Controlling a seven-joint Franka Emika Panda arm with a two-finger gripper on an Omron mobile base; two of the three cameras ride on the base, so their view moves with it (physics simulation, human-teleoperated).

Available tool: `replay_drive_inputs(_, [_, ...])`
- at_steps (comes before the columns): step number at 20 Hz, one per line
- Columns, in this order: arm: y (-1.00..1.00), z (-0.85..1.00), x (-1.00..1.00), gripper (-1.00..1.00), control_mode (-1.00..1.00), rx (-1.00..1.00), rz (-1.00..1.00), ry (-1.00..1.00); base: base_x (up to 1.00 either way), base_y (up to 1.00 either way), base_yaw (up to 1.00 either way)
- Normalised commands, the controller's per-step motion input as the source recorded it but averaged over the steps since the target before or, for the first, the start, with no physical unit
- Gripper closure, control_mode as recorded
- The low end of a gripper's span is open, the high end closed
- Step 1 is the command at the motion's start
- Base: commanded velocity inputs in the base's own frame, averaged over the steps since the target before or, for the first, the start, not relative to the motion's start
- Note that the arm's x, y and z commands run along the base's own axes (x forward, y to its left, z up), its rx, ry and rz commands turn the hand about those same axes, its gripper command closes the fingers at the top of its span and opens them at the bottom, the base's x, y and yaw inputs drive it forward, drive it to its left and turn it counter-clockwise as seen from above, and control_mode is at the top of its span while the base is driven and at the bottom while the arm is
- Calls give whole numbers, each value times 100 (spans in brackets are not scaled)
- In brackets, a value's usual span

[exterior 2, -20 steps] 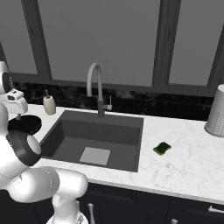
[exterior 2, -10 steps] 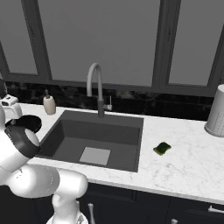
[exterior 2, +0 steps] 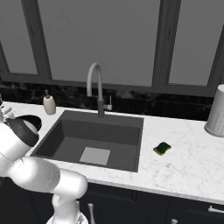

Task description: Pick the pan and sponge and place them into the sink. Then turn on the water.

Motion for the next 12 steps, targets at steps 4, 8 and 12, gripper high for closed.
replay_drive_inputs(4, [46, -26, 6, -100, -100, -1, 0, 0, 0, 0, 0])
replay_drive_inputs(8, [35, -30, 14, -100, -100, 0, -1, 0, 0, 0, 0])
replay_drive_inputs(12, [21, -34, 14, -100, -100, 0, -1, 0, 0, 0, 0])
